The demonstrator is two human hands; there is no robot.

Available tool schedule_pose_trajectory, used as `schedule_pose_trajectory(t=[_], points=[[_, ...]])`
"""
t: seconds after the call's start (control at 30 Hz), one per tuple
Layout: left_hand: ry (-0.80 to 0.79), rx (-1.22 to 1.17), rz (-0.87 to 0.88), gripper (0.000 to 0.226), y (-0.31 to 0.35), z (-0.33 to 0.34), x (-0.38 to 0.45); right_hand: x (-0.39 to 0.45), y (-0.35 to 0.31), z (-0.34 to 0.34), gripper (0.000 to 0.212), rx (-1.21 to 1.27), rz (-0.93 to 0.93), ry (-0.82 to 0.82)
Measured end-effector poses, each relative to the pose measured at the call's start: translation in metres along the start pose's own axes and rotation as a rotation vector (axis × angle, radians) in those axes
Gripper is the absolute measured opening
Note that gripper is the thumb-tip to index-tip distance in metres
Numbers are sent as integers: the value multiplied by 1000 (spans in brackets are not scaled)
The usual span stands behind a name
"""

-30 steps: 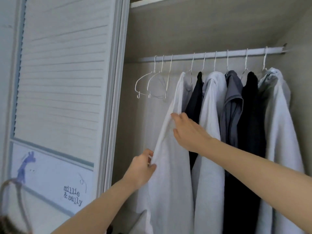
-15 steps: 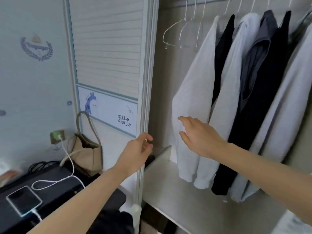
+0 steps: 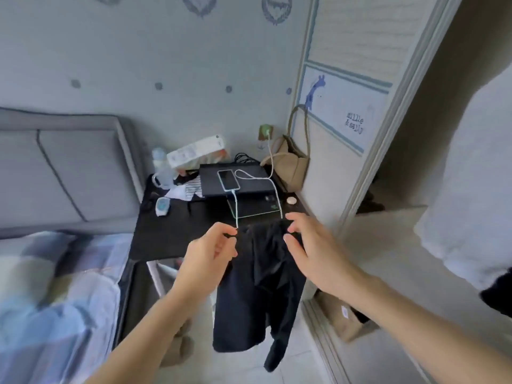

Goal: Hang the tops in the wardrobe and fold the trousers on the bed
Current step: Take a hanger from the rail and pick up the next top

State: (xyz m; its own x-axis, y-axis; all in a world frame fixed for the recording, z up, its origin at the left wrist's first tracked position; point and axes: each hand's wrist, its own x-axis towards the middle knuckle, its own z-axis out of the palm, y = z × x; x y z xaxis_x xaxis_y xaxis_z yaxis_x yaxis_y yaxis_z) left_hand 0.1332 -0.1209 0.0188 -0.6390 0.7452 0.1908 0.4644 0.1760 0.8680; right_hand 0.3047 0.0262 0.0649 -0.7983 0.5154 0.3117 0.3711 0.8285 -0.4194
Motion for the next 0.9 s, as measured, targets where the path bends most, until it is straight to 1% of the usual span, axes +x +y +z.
schedule_pose_trajectory(t=[0.1,0.2,0.3,0.37,0.47,0.6,0.67,0.73,0.9], points=[[161,15,-155,13,-20,-22,-86,-32,-33,42,43,122,-91,-137],[310,-30,-311,26,-36,-46,-172,-62,-80,77,38,251,-192,-261],[411,79,-482,24,-59,-69,-260,-93,-137,113,36,333,-312,-408],[498,100,-589,23,-70,-86,-317,-115,-176,136,37,362,-415,-513],[662,111,-696,22,-81,-104,-390,-145,-225,166,37,375,-504,-641],[894,71,-919,16,-91,-120,-497,-197,-299,211,35,386,-667,-806],[965,23,-1014,11,-95,-123,-542,-221,-329,233,33,374,-717,-880],[1045,-24,-1113,10,-102,-130,-597,-253,-370,262,32,350,-761,-987],[1209,-162,-1291,12,-138,-156,-710,-317,-456,327,32,253,-793,-1147]])
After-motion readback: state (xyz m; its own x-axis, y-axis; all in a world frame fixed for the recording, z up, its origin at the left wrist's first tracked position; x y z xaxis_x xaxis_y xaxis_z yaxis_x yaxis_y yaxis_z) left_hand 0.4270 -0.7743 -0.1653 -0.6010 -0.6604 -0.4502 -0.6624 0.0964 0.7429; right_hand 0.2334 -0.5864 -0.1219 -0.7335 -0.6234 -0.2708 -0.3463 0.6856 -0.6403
